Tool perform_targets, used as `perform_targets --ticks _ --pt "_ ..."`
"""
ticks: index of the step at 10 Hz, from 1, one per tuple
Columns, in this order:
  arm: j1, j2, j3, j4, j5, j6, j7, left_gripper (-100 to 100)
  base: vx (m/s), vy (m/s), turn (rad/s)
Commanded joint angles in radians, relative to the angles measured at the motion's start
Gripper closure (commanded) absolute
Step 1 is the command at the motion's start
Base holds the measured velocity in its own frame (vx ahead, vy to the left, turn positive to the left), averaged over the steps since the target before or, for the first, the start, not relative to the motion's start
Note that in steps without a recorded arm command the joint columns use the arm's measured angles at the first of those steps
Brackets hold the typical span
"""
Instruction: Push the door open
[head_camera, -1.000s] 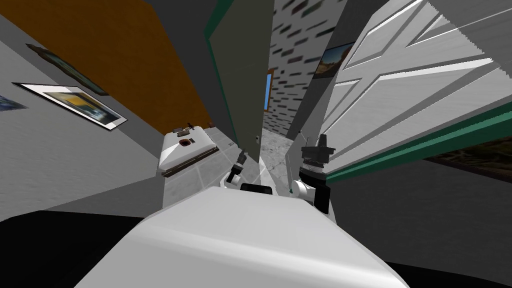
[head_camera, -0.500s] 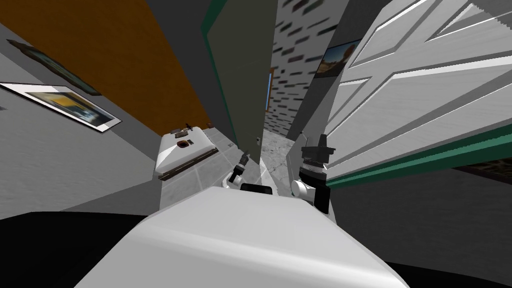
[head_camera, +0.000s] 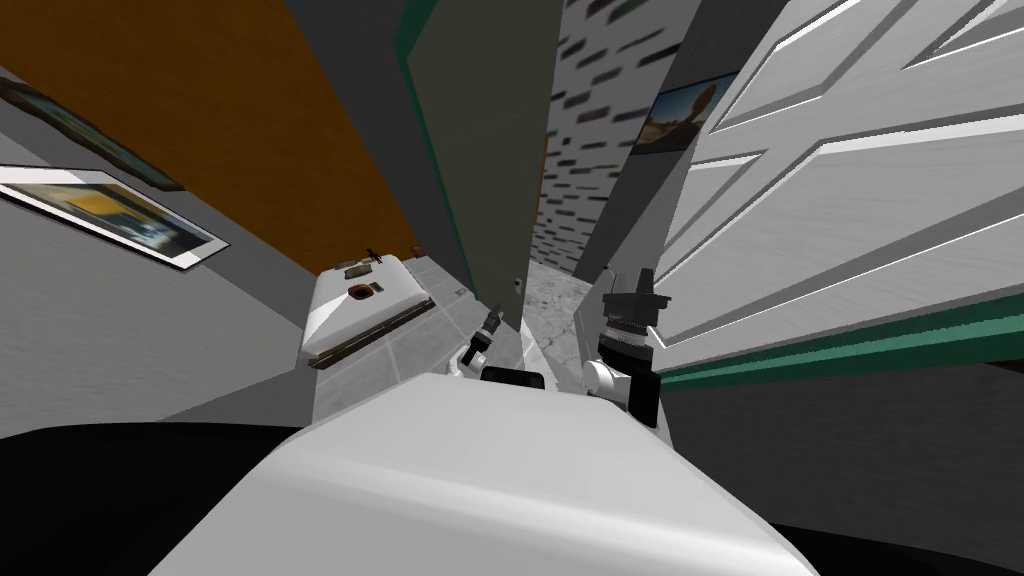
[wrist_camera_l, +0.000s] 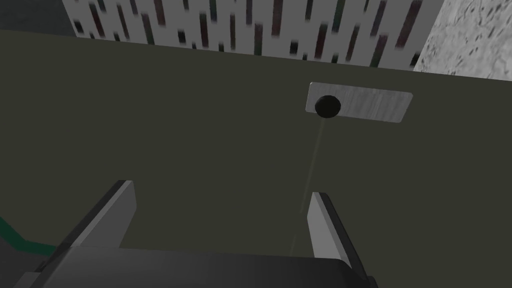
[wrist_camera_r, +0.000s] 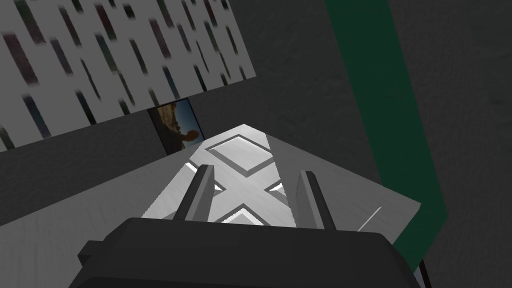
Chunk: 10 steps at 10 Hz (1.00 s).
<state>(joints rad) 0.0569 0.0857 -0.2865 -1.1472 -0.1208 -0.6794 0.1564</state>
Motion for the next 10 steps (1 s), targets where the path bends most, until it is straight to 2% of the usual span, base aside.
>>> perform_targets --ticks 1,10 --pt "-0.018 -0.002 -0.008 0.039 -0.004 -0.010 0.005 -100 0.096 0.051 -0.018" --pt "-0.102 -0.019 -0.052 0.235 -0.027 -0.060 0.024 -100 0.091 0.053 -0.019"
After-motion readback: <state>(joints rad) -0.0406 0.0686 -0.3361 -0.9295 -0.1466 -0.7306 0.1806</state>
